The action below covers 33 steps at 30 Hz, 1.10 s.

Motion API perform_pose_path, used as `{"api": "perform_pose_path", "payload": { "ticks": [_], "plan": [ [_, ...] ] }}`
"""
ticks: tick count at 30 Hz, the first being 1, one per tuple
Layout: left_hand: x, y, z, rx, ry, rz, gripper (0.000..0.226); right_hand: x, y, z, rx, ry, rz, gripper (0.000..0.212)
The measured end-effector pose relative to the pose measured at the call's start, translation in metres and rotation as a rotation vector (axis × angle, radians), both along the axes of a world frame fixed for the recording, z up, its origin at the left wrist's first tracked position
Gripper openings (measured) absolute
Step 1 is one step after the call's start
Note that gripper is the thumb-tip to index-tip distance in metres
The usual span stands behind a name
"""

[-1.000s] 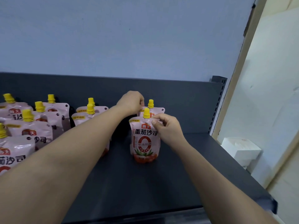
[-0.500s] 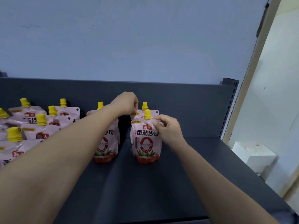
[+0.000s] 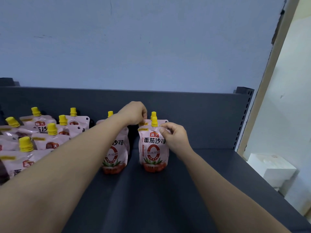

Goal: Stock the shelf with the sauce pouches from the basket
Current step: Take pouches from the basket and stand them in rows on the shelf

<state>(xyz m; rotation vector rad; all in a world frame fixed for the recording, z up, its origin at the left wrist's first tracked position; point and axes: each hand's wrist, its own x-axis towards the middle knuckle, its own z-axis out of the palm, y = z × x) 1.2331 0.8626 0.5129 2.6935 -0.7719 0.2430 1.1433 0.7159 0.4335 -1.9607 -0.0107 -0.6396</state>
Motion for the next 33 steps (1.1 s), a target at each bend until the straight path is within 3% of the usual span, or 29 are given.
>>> {"api": "perform_pose_path", "payload": {
  "ticks": [11, 22, 26, 33],
  "plan": [
    [0.002, 0.002, -0.002, -0.011, 0.000, -0.028, 0.014, -0.003, -0.002, 0.004, -0.138, 0.017, -0.007, 0.015],
    [-0.009, 0.006, 0.002, 0.056, -0.025, -0.041, 0.025, -0.015, 0.005, 0.009, -0.320, -0.011, -0.141, 0.031],
    [-0.020, 0.013, 0.009, 0.101, -0.098, -0.022, 0.030, -0.021, 0.014, 0.015, -0.463, -0.138, -0.327, 0.037],
    [-0.055, 0.041, 0.030, 0.221, -0.327, 0.095, 0.032, -0.040, 0.034, 0.034, -0.650, -0.178, -0.306, 0.047]
  ]
}}
